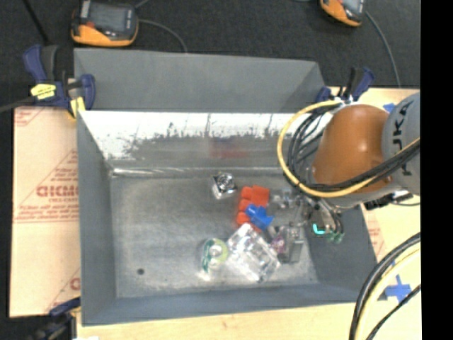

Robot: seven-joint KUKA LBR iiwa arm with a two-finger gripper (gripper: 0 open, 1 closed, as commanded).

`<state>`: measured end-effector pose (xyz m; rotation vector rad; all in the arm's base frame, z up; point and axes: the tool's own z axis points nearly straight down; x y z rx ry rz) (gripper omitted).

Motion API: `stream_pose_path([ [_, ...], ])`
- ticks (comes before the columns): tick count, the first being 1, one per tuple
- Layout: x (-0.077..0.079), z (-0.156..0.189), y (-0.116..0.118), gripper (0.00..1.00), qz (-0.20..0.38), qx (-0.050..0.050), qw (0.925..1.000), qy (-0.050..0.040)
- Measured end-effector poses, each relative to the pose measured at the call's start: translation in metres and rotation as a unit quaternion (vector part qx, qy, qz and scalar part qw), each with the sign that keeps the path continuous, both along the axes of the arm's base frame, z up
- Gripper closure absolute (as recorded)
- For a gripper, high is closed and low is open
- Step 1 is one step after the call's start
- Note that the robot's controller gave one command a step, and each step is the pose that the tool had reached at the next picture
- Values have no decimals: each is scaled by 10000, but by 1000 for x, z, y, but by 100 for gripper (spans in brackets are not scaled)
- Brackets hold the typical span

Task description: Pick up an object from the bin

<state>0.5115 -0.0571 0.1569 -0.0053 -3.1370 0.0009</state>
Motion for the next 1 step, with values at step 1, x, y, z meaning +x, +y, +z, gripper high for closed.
stream_pose_path([
  [1,11,-65,-15,0,-334,-17,9993,-181],
])
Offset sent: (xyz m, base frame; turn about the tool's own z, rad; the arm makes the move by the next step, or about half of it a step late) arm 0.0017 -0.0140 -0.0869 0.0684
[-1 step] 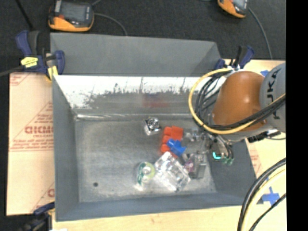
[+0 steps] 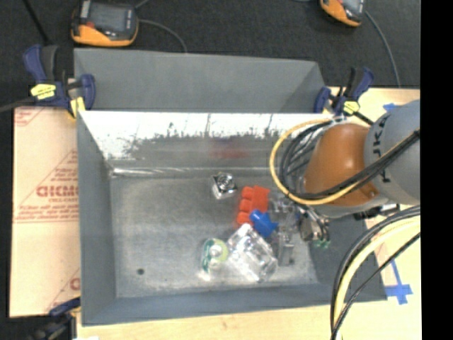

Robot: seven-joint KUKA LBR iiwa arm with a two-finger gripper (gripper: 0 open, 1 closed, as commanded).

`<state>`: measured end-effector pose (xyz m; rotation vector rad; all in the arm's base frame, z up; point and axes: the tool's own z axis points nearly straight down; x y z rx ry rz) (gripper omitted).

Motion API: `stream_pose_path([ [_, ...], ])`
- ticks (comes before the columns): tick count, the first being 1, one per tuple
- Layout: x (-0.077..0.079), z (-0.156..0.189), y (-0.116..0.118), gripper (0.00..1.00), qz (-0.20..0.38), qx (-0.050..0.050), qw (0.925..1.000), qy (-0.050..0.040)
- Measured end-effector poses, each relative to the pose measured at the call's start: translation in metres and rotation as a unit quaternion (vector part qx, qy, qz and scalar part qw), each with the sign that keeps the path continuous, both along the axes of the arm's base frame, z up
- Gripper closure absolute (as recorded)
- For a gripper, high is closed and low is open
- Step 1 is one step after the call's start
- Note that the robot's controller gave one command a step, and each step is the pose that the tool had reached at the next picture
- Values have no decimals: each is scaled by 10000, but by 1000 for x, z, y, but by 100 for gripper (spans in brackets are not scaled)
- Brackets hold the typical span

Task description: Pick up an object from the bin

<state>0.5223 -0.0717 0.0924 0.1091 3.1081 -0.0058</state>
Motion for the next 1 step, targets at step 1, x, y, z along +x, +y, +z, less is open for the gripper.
stream_pose_path([
  [1,41,-13,30,0,414,-13,9991,122],
])
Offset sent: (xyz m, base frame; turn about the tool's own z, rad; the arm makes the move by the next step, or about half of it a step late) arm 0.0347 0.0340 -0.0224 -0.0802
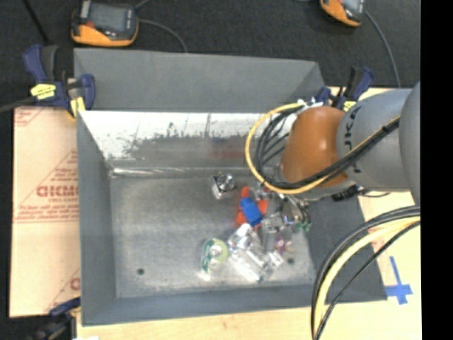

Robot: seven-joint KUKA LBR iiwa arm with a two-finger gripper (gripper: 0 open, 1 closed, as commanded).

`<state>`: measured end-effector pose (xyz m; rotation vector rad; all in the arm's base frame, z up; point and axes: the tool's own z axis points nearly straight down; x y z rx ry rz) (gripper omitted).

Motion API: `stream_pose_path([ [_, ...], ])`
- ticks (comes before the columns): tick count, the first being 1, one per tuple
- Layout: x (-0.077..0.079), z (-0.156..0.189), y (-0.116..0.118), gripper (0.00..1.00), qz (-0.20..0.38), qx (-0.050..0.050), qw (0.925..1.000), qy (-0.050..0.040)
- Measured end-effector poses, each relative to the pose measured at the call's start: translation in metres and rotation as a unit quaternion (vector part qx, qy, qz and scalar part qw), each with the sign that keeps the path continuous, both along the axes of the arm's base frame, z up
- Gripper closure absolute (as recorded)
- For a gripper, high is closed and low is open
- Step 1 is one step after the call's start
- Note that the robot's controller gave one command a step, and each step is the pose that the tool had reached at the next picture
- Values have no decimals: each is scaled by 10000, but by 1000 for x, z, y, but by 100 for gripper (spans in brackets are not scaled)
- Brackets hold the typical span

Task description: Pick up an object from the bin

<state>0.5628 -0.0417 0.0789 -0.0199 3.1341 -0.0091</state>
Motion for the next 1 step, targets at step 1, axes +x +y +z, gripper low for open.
stream_pose_path([
  [1,35,-4,14,0,-237,26,9997,-41],
])
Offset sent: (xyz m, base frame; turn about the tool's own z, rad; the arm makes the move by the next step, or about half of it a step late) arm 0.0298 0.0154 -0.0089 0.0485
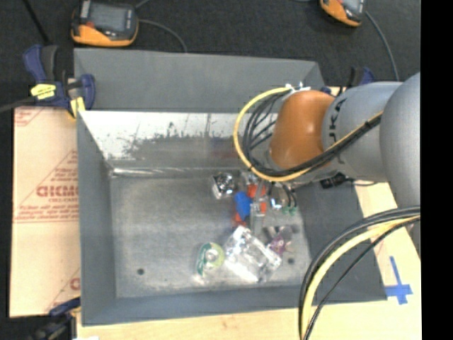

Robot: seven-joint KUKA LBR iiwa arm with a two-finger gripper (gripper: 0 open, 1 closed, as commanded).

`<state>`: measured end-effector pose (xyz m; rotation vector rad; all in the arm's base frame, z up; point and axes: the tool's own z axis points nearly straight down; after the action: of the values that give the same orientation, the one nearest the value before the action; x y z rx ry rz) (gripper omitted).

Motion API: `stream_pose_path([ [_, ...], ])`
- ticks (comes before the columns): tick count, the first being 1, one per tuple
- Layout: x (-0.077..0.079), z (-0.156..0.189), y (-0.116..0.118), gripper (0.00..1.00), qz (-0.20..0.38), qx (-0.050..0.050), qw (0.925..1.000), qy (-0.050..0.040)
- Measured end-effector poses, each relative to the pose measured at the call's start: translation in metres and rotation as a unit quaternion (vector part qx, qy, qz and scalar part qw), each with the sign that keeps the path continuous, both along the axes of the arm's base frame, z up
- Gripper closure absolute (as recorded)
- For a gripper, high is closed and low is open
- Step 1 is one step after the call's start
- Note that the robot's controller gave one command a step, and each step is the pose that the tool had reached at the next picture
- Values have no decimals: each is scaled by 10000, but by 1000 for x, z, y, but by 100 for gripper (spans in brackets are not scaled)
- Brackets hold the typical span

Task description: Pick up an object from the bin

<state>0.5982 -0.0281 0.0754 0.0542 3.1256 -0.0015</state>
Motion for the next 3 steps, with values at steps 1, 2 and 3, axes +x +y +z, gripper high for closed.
stream_pose_path([
  [1,25,-2,-8,0,-229,17,9997,41],
  [2,20,-1,-35,0,-1202,30,9927,40],
  [3,26,6,-35,100,-1186,28,9929,-79],
])
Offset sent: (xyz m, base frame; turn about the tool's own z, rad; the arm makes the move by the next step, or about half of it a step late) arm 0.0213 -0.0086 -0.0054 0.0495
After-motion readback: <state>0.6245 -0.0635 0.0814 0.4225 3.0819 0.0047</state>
